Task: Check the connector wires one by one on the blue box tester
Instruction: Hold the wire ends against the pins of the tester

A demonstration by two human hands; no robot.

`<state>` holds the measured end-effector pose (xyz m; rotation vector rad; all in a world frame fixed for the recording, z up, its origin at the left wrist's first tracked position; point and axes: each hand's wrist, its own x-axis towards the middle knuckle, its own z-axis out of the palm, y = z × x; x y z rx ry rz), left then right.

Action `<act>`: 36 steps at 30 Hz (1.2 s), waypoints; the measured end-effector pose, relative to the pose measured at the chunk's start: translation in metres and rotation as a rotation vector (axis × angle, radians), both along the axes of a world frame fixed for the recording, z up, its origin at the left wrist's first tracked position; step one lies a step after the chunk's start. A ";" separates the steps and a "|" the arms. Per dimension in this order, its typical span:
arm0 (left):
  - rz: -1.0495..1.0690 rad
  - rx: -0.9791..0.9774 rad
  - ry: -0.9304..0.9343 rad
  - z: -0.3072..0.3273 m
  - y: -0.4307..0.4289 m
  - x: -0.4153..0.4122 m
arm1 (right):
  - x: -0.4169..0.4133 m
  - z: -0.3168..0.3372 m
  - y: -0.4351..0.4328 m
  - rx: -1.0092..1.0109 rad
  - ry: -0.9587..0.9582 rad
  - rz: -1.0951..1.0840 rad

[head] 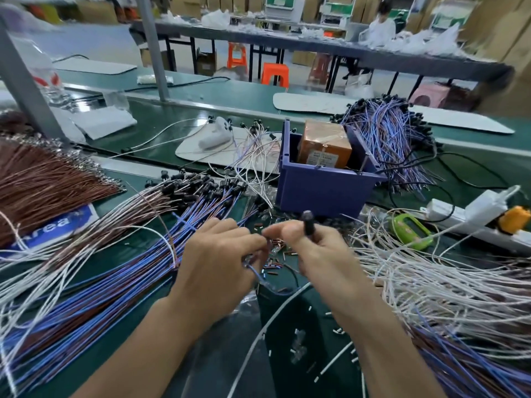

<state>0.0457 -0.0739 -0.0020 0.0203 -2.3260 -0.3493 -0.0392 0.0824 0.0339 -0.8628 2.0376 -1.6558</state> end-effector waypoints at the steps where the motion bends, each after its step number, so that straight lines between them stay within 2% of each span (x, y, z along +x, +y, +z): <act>1: -0.040 -0.017 0.007 0.001 0.003 0.001 | 0.004 -0.002 -0.004 0.049 0.034 0.054; 3: -0.096 -0.004 0.016 0.001 0.004 0.004 | 0.009 -0.006 -0.008 0.165 0.068 0.141; 6: -0.067 0.003 -0.032 0.001 0.004 0.008 | 0.005 -0.004 -0.004 0.256 0.029 0.191; 8: -0.049 0.005 -0.070 0.000 0.007 0.008 | 0.003 -0.004 -0.001 0.293 0.010 0.191; 11: -0.068 0.028 -0.106 0.000 0.009 0.006 | 0.004 -0.007 -0.002 0.376 0.102 0.138; 17: -0.020 0.252 -0.065 0.004 0.005 0.007 | 0.002 -0.005 0.001 0.286 0.097 0.127; 21: 0.015 0.345 -0.073 0.008 0.000 0.007 | -0.001 -0.007 0.003 0.238 0.065 -0.032; 23: 0.029 0.484 -0.079 0.010 -0.006 0.007 | -0.006 -0.007 0.006 0.215 0.069 -0.150; 27: 0.024 0.936 -0.097 0.014 -0.024 0.005 | -0.021 -0.001 0.017 0.151 0.004 -0.303; 31: -0.156 1.389 -0.096 0.016 -0.028 0.000 | -0.022 0.002 0.021 0.106 -0.079 -0.265; 36: -0.257 1.613 -0.152 0.015 -0.023 -0.003 | -0.018 0.006 0.022 0.137 -0.125 -0.098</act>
